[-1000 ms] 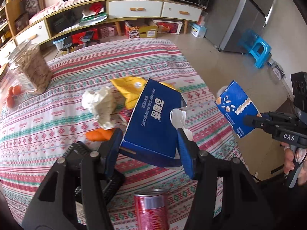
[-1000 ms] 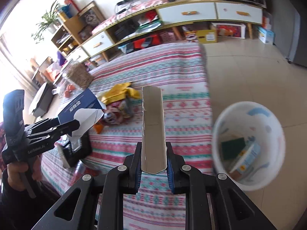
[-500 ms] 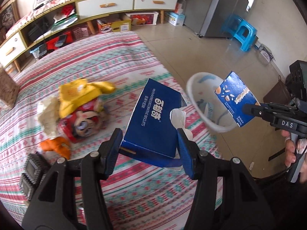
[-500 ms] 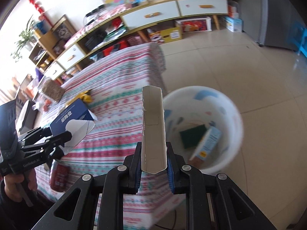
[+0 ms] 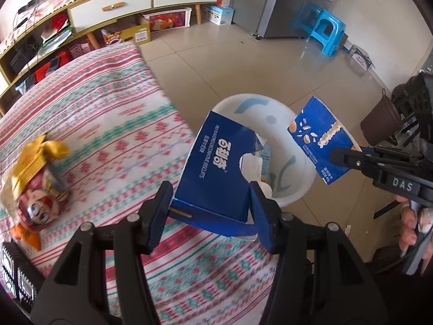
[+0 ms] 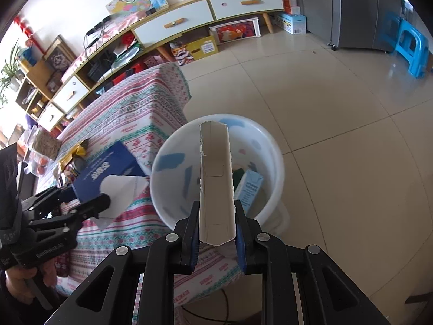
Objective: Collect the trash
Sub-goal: 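Carry both items over the white bin and release them from both tools, then move both tools back to the table toward the black plastic tray, then grasp the white wrapper with the left tool while the right tool grasps the black tray, then lift the black tray with the right tool and carry it toward the bin, then drop the black tray and white wrapper into the white bin from both tools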
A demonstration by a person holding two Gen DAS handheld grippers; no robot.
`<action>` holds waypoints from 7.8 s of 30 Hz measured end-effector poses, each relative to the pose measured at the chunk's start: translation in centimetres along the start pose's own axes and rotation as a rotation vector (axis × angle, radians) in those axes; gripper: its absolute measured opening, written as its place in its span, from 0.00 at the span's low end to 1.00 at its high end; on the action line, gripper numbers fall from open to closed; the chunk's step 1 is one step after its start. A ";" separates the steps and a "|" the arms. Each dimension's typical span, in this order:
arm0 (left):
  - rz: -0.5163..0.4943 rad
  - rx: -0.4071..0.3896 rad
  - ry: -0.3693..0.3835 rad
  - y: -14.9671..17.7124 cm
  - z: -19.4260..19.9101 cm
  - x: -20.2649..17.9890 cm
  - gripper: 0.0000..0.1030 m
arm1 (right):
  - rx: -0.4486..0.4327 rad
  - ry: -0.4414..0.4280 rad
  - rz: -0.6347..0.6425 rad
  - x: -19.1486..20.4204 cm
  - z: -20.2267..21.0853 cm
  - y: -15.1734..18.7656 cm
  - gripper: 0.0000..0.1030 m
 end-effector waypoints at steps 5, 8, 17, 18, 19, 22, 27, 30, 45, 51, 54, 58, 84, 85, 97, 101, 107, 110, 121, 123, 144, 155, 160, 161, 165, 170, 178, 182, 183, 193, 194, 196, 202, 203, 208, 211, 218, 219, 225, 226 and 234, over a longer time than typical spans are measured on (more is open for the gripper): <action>-0.018 -0.006 0.014 -1.1 -1.2 -1.4 0.57 | 0.003 0.013 -0.008 -0.8 0.1 0.1 0.22; -0.036 -0.026 0.009 -1.7 -1.3 -1.8 0.59 | 0.004 0.015 -0.009 -1.0 0.2 0.2 0.22; -0.012 -0.041 0.001 -2.0 -0.9 -0.9 0.80 | 0.008 0.021 -0.012 -0.8 -0.2 -0.3 0.22; -0.011 -0.041 -0.002 -1.9 -0.7 -0.7 0.80 | 0.009 0.023 -0.012 -0.8 -0.2 -0.3 0.22; -0.008 -0.042 -0.005 -1.8 -0.5 -0.4 0.80 | 0.011 0.024 -0.012 -0.7 -0.3 -0.3 0.22; 0.006 -0.042 -0.011 -1.4 0.0 0.3 0.81 | 0.012 0.027 -0.011 -0.5 -0.4 -0.4 0.22; 0.023 -0.038 -0.019 -0.6 0.7 1.5 0.81 | 0.012 0.037 -0.016 -0.2 -0.8 -0.8 0.24; 0.024 -0.034 -0.031 -0.1 1.2 2.3 0.83 | 0.005 0.069 -0.025 -0.4 -1.0 -1.2 0.28; 0.047 -0.028 -0.083 1.7 4.0 7.3 0.86 | 0.021 0.103 -0.008 1.9 -2.2 -1.8 0.62; 0.069 -0.024 -0.095 2.7 5.1 9.5 0.86 | 0.026 0.110 0.011 3.3 -2.5 -2.0 0.68; 0.086 -0.011 -0.115 3.6 5.6 11.2 0.86 | 0.025 0.113 0.019 4.1 -2.5 -2.1 0.71; 0.137 0.007 -0.142 5.2 6.4 14.5 0.86 | 0.017 0.101 0.046 5.8 -2.4 -2.2 0.74; 0.563 0.063 -0.092 17.1 10.6 29.6 0.86 | 0.064 0.063 0.268 17.2 -4.8 0.1 0.78; 0.564 0.059 -0.082 17.2 10.9 29.4 0.86 | 0.066 0.065 0.275 17.5 -5.0 0.1 0.78; 0.462 0.094 -0.046 19.4 11.1 26.9 0.86 | 0.099 0.080 0.337 20.1 -6.7 0.9 0.78; 0.425 0.149 -0.099 20.0 9.3 26.6 0.86 | 0.109 0.079 0.338 20.2 -7.0 1.3 0.78; 0.378 0.129 -0.116 19.9 9.5 26.7 0.58 | 0.106 0.075 0.327 20.0 -6.9 1.3 0.78; 0.350 0.127 -0.123 20.0 9.7 26.5 0.43 | 0.109 0.069 0.315 19.7 -6.9 1.3 0.78; 0.317 0.024 -0.175 18.7 13.4 27.6 0.19 | 0.099 0.040 0.356 23.0 -6.4 1.6 0.79; 0.337 -0.001 -0.184 18.2 14.0 28.1 0.19 | 0.108 0.023 0.375 24.4 -6.5 1.9 0.79; 0.409 -0.013 -0.300 20.0 15.3 34.0 0.19 | 0.250 -0.099 0.605 42.2 -13.2 7.4 0.70; 0.396 -0.007 -0.288 20.1 15.2 33.7 0.19 | 0.305 -0.184 0.566 43.9 -15.3 7.7 0.51; 0.401 -0.005 -0.291 20.3 15.1 33.8 0.19 | 0.285 -0.161 0.605 44.5 -14.8 7.9 0.49; 0.403 -0.005 -0.291 20.4 15.1 33.8 0.19 | 0.281 -0.161 0.608 44.5 -14.6 7.9 0.49; 0.407 -0.009 -0.292 20.3 15.2 33.9 0.19 | 0.254 -0.171 0.604 44.5 -13.5 7.5 0.49; 0.399 -0.017 -0.293 20.0 15.4 33.6 0.19 | 0.207 -0.176 0.593 43.8 -11.3 6.3 0.49; 0.377 -0.029 -0.297 18.7 15.3 32.4 0.19 | 0.145 -0.178 0.537 40.6 -8.3 4.0 0.49; 0.356 -0.032 -0.298 17.7 14.9 31.4 0.19 | 0.114 -0.168 0.497 38.1 -6.7 2.8 0.49; 0.351 -0.033 -0.298 17.4 14.8 31.1 0.19 | 0.108 -0.168 0.489 37.6 -6.4 2.6 0.49; 0.284 -0.047 -0.279 13.8 13.3 26.6 0.19 | 0.024 -0.145 0.361 28.6 -2.8 -0.3 0.49; 0.277 -0.048 -0.277 13.5 13.1 26.1 0.19 | 0.017 -0.145 0.348 27.7 -2.6 -0.5 0.49; 0.254 -0.049 -0.273 12.4 12.5 24.7 0.19 | 0.003 -0.151 0.311 25.5 -2.0 -1.0 0.49; 0.191 -0.073 -0.260 9.2 11.5 20.7 0.19 | -0.022 -0.155 0.214 19.5 -0.6 -2.4 0.49; 0.181 -0.078 -0.261 8.7 11.4 20.1 0.19 | -0.033 -0.152 0.201 18.3 -0.1 -2.7 0.49; 0.097 -0.080 -0.254 5.7 10.2 16.0 0.19 | -0.069 -0.104 0.116 12.4 1.2 -3.9 0.49; 0.065 -0.071 -0.223 4.0 9.0 13.5 0.19 | -0.073 -0.063 0.049 8.4 1.3 -4.4 0.49; 0.011 -0.043 -0.118 0.6 5.9 7.1 0.19 | -0.046 0.017 -0.072 0.4 0.8 -3.9 0.49; 0.001 -0.038 -0.106 0.1 5.4 6.2 0.19 | -0.044 0.021 -0.080 -0.2 0.7 -3.7 0.49; -0.037 -0.021 -0.058 -1.9 3.1 2.2 0.19 | -0.021 0.041 -0.127 -2.6 -0.2 -3.4 0.49; -0.038 -0.018 -0.050 -2.2 2.8 1.7 0.19 | -0.019 0.041 -0.127 -2.7 -0.3 -3.3 0.50; -0.046 -0.026 -0.009 -3.7 1.7 -0.8 0.19 | -0.014 0.026 -0.142 -3.0 -0.5 -3.6 0.56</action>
Point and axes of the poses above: each gripper's, at about its wrist camera, not at the fingertips, and z roughly against the way its jaws point, x to its left, y to its underside, the point moved 8 cm from there along -z, roughly the way its jaws point, and after that the axes turned 6 degrees about x, right-handed, at the moved point
